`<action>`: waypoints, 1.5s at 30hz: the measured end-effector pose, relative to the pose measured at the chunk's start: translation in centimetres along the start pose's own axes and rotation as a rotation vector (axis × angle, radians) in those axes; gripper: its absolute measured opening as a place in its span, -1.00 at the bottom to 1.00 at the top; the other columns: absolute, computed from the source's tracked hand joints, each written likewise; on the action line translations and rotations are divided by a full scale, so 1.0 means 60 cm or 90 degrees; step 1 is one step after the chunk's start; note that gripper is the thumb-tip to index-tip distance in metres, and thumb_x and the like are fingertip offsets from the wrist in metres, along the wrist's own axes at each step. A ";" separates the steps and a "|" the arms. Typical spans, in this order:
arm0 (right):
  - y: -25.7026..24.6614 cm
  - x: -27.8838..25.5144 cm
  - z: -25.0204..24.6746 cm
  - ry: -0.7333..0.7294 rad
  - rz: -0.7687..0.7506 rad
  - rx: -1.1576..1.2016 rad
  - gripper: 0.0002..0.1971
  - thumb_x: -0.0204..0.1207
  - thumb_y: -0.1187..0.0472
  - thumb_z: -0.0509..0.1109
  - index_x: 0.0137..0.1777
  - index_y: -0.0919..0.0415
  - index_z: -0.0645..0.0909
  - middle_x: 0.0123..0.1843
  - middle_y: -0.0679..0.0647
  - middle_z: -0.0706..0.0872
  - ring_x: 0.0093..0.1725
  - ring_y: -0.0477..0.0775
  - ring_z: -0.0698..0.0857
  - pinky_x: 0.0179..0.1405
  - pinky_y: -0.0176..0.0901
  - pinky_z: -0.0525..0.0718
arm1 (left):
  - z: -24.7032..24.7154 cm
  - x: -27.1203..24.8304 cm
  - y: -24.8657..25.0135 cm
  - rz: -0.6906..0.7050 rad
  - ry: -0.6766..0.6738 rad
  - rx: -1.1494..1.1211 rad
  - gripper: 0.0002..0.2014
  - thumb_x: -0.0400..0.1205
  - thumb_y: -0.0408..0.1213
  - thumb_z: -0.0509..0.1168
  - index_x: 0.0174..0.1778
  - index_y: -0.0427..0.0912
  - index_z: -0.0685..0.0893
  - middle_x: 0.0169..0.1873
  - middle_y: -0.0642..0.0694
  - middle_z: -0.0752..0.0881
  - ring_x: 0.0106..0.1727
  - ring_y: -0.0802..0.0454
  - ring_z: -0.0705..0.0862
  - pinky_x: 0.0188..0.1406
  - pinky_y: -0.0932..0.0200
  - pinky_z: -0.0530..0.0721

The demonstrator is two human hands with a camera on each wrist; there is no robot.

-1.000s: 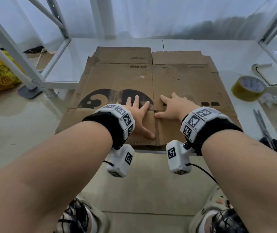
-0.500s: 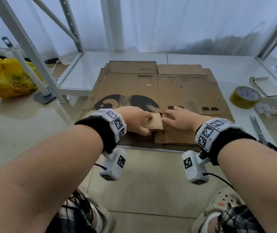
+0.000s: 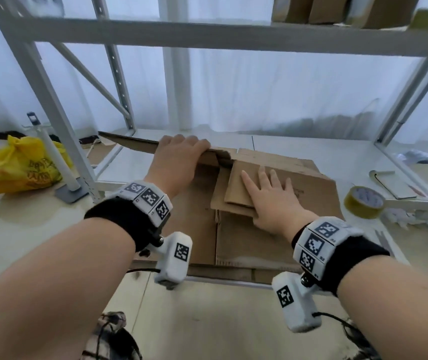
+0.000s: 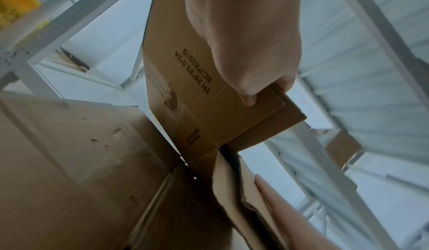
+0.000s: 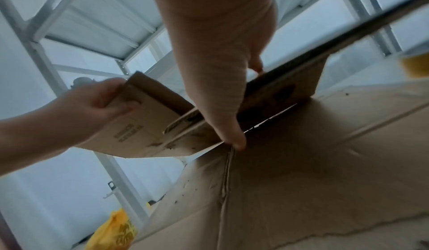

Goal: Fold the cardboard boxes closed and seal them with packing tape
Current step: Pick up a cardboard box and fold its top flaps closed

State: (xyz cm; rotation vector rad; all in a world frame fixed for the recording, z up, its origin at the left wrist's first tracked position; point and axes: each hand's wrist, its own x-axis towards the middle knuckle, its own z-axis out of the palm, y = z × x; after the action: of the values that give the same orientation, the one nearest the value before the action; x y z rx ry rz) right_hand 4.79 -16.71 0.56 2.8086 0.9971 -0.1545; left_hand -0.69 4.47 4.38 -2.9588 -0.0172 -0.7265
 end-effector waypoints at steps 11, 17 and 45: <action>0.022 0.014 -0.038 0.266 0.011 0.053 -0.79 0.67 0.10 0.20 0.14 0.03 0.65 0.05 0.05 0.77 0.01 0.21 0.72 -0.08 -0.06 0.66 | -0.003 -0.020 -0.013 -0.027 -0.065 -0.127 -0.61 0.68 0.12 0.11 0.13 -0.06 0.69 0.03 -0.05 0.71 0.10 -0.08 0.63 0.14 -0.01 0.46; 0.018 0.008 -0.041 0.245 0.001 0.042 -0.77 0.69 0.06 0.19 0.17 0.02 0.66 0.06 0.06 0.75 0.03 0.20 0.69 -0.10 -0.06 0.58 | -0.010 -0.025 -0.015 -0.117 -0.161 -0.318 -0.60 0.56 0.15 0.31 0.05 -0.11 0.73 -0.08 -0.04 0.75 -0.02 0.04 0.68 0.07 0.11 0.62; 0.019 -0.009 -0.051 0.034 -0.095 0.197 -0.62 0.63 -0.03 0.31 0.41 0.02 0.58 0.28 0.03 0.68 0.24 0.08 0.60 0.06 -0.17 0.46 | 0.011 -0.032 -0.030 -0.052 -0.315 0.017 -0.73 0.73 -0.25 0.08 0.20 -0.03 0.66 0.05 -0.10 0.71 0.04 -0.08 0.64 -0.05 0.13 0.51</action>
State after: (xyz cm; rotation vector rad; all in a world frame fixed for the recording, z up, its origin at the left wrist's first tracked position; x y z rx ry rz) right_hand 5.22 -17.36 3.77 3.0231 1.2980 -0.2746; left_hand -2.14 6.37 3.09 -3.0405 -0.1813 0.0153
